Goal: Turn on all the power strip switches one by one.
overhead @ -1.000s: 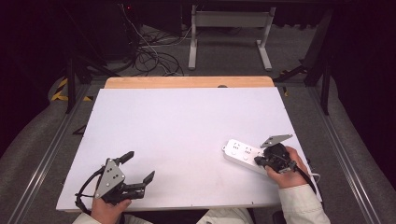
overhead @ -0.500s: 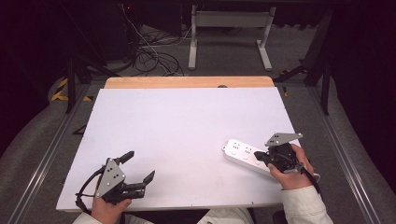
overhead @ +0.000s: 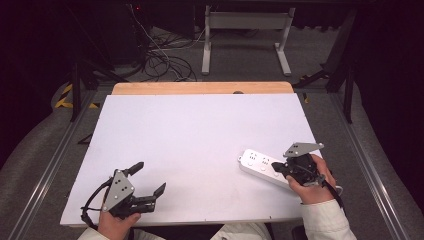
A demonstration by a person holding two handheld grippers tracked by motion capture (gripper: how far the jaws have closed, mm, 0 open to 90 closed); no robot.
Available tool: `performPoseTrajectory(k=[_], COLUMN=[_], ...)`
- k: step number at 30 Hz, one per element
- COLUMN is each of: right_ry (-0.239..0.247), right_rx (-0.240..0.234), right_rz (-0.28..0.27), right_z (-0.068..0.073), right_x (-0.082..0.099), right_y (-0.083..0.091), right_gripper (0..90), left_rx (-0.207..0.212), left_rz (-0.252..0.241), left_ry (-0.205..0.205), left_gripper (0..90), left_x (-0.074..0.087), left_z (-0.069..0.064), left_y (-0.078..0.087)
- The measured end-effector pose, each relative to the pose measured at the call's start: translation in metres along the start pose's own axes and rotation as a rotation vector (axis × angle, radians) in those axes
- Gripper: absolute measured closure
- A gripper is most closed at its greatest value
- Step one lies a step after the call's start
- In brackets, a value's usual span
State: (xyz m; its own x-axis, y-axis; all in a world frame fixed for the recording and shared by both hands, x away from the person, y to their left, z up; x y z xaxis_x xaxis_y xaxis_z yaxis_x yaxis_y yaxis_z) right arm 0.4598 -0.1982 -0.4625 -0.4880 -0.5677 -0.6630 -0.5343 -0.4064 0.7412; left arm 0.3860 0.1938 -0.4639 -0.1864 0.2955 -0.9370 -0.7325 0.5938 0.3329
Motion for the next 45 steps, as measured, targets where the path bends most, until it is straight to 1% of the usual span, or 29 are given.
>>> performPoseTrajectory(k=[2,4,6,8,13,14,17,24,28,29,32,33,34,37,45], right_ry=[0.004,0.005,-0.005,-0.007,-0.032,-0.035,-0.046,-0.058,-0.062,-0.062,-0.065,-0.065,-0.069,-0.071,-0.073], right_rx=[0.013,0.02,0.033,0.033,0.043,0.045,0.048,0.036,0.038,0.035,0.037,0.038,0.035,0.036,0.04], right_rz=[0.001,0.006,0.011,0.013,0.022,0.023,0.031,0.071,0.091,0.098,0.113,0.117,0.121,0.135,0.147], right_z=[0.0,-0.002,-0.006,-0.007,-0.014,-0.015,-0.017,-0.019,-0.021,-0.021,-0.023,-0.023,-0.023,-0.024,-0.025], right_x=[0.001,0.002,0.006,0.008,0.02,0.022,0.027,0.037,0.041,0.042,0.045,0.046,0.047,0.05,0.052], right_y=[0.001,0.003,0.008,0.01,0.014,0.015,0.015,0.01,0.006,0.006,0.004,0.003,0.003,0.001,-0.002], right_gripper=[90.0,90.0,90.0,90.0,90.0,90.0,90.0,90.0,90.0,90.0,90.0,90.0,90.0,90.0,90.0], left_rx=[0.0,0.001,0.002,0.001,-0.001,0.001,-0.001,0.001,0.0,-0.001,-0.001,0.001,-0.001,-0.001,0.0], left_rz=[0.001,-0.001,-0.002,-0.002,0.0,-0.001,0.001,0.001,-0.001,0.0,0.0,-0.001,0.001,0.0,-0.001], left_ry=[-0.004,0.004,0.004,0.004,-0.002,0.004,-0.004,-0.001,0.003,-0.004,-0.004,0.002,-0.004,-0.004,0.003], left_gripper=[11.5,11.6,11.5,11.5,11.6,11.5,11.5,11.5,11.5,11.5,11.5,11.5,11.5,11.5,11.5], left_x=[0.0,0.0,0.0,0.0,0.0,0.0,0.0,0.0,0.0,0.0,0.0,0.0,0.0,0.0,0.0], left_z=[0.0,0.0,0.0,0.0,0.001,0.0,0.0,0.0,0.0,0.001,0.001,0.0,0.001,0.001,0.0], left_y=[0.0,0.0,0.0,0.0,0.001,0.0,0.0,0.0,0.0,0.001,0.001,0.0,0.001,0.001,0.0])
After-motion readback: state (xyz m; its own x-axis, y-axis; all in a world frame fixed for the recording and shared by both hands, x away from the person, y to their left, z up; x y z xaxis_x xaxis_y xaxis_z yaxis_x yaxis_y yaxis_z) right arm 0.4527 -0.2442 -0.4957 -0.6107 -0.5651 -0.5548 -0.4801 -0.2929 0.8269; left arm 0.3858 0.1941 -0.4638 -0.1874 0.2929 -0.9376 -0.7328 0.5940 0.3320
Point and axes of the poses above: each handheld gripper's, and its own axes: y roughly backward along the jaws, x roughly out of its underside, z roughly to its left, the point moved 7 cm from there along -y, roughly forward along the jaws, and after that the axes turned 3 degrees about x, right-handed, at the moved point
